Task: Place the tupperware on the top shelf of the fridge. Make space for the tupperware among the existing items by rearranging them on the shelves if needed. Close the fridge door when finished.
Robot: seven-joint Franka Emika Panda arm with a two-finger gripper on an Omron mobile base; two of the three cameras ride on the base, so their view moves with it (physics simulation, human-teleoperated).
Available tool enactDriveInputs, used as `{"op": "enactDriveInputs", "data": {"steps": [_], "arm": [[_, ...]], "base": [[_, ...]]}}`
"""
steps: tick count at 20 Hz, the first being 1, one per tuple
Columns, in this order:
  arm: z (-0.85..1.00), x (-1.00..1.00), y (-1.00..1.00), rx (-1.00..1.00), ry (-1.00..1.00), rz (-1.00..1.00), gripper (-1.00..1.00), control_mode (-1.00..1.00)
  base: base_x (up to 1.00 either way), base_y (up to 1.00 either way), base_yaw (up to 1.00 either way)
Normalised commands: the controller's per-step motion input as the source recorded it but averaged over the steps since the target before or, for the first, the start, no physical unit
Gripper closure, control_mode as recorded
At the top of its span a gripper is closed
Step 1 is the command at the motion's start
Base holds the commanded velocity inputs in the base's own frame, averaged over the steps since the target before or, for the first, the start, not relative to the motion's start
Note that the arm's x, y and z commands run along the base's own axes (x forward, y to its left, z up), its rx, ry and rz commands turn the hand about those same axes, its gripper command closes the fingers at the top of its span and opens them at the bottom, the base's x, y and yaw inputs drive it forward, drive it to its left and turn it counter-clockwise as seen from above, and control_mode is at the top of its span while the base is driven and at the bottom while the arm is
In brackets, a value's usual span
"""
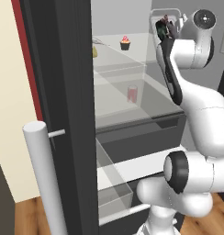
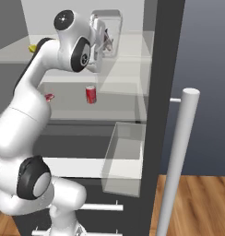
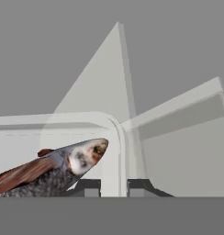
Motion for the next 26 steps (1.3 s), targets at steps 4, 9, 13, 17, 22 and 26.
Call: {"op": "enactDriveInputs", "data": {"steps": [4,9,13,17,22,26], "arm": [[0.01,0.73,-0.03,0.0,0.02,0.0,1.0,-1.0],[-0.18,0.68,0.0,0.0,0.06,0.0,1.0,-1.0],[-0.26,0.63,0.0,0.0,0.03,0.0,1.0,-1.0],[-0.16,0.74,0.0,0.0,0.0,0.0,1.0,-1.0],[-0.16,0.73,0.0,0.0,0.0,0.0,-1.0,-1.0],[-0.2,0.2,0.01,0.0,-0.2,0.0,-1.0,-1.0]], "base": [[0.0,0.0,0.0],[0.0,0.0,0.0],[0.0,0.0,0.0],[0.0,0.0,0.0],[0.0,0.0,0.0],[0.0,0.0,0.0]]}}
